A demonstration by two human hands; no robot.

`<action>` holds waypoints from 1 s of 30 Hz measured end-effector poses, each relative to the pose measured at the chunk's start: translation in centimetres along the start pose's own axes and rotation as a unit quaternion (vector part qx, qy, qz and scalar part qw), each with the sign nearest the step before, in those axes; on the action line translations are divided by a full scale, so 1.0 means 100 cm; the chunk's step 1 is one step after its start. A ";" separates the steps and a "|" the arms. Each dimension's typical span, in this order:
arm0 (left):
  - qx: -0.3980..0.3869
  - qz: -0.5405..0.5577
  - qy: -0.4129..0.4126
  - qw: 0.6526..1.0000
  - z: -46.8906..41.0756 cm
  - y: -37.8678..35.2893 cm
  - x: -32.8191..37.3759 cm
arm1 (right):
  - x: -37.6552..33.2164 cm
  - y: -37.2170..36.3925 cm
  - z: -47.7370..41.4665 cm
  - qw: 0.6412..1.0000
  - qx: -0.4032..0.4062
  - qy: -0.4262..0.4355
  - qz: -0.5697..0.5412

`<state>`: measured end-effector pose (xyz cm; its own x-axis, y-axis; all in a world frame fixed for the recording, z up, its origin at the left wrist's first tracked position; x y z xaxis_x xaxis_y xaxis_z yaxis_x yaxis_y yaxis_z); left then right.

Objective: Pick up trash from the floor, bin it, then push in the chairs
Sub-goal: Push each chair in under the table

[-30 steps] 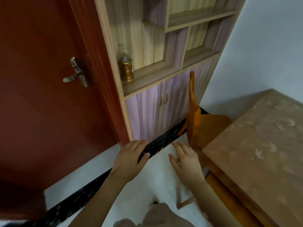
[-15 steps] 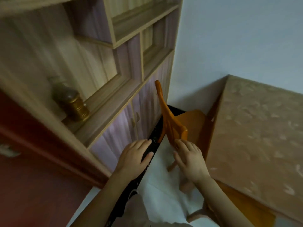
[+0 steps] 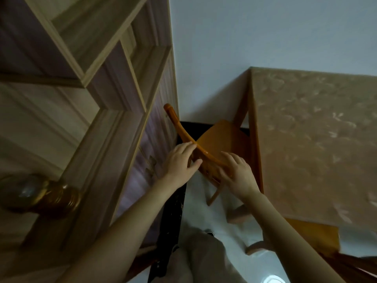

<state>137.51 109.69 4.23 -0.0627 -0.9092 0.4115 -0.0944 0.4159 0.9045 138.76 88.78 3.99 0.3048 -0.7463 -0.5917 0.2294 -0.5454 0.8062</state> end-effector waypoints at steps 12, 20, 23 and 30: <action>-0.058 0.224 0.245 0.942 -0.057 -0.058 -0.025 | 0.048 -0.031 -0.062 0.989 -0.122 -0.018 -0.080; -0.015 0.305 0.278 0.911 -0.062 -0.077 -0.023 | 0.069 -0.048 -0.061 0.958 -0.125 -0.045 -0.255; -0.017 0.318 0.280 0.906 -0.065 -0.080 -0.027 | 0.068 -0.050 -0.061 0.950 -0.106 -0.061 -0.287; -0.031 0.353 0.277 0.893 -0.088 -0.081 -0.051 | 0.059 -0.061 -0.079 0.948 -0.061 -0.080 -0.303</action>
<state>147.30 110.81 -4.25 0.4180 -0.2971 0.8585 -0.1694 0.9029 0.3950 146.49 90.77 -4.45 -0.0585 -0.3630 -0.9299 0.4256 -0.8517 0.3057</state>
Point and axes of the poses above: each hand's wrist, its own z-axis away from the middle knuckle, its own y-axis out of the back of the hand, x = y × z, the point moved 2 cm from there along -z, towards the middle knuckle, and after that the axes turned 5 degrees about -z, right-handed, at the moved point
